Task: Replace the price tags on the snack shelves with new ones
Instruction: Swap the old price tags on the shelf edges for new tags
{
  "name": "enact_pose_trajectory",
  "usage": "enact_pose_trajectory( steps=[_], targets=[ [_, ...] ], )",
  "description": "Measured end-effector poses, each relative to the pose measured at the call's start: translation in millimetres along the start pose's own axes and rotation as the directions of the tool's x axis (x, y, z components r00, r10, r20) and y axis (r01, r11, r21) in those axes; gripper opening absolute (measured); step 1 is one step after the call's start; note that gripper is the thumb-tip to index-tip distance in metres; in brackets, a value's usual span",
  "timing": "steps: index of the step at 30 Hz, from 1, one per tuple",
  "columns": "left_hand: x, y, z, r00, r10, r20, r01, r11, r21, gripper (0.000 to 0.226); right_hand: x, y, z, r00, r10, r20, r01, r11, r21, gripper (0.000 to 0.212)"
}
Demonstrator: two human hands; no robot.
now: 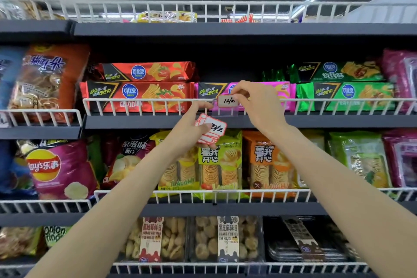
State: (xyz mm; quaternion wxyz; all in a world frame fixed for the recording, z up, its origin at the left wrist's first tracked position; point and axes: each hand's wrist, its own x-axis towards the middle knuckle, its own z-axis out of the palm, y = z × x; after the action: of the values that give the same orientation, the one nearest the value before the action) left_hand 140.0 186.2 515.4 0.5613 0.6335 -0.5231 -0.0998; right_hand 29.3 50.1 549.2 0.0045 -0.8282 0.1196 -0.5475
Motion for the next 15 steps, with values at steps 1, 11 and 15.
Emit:
enact_pose_trajectory(
  steps=[1,11,15],
  targets=[
    [0,-1,-1,1.0,0.011,0.002,-0.011,1.0,0.016,0.038,-1,0,1,1.0,-0.003,0.008,0.004,1.0,-0.03,0.012],
    [2,-1,-6,0.999,0.044,0.025,-0.045,0.998,0.043,0.038,-9,-4,9,0.998,-0.044,0.036,0.05,0.978,-0.201,0.018],
    [3,-1,-6,0.999,0.039,0.025,-0.04,0.998,0.044,0.038,-11,-3,11,0.999,-0.025,0.032,0.032,0.974,-0.225,0.019]
  ],
)
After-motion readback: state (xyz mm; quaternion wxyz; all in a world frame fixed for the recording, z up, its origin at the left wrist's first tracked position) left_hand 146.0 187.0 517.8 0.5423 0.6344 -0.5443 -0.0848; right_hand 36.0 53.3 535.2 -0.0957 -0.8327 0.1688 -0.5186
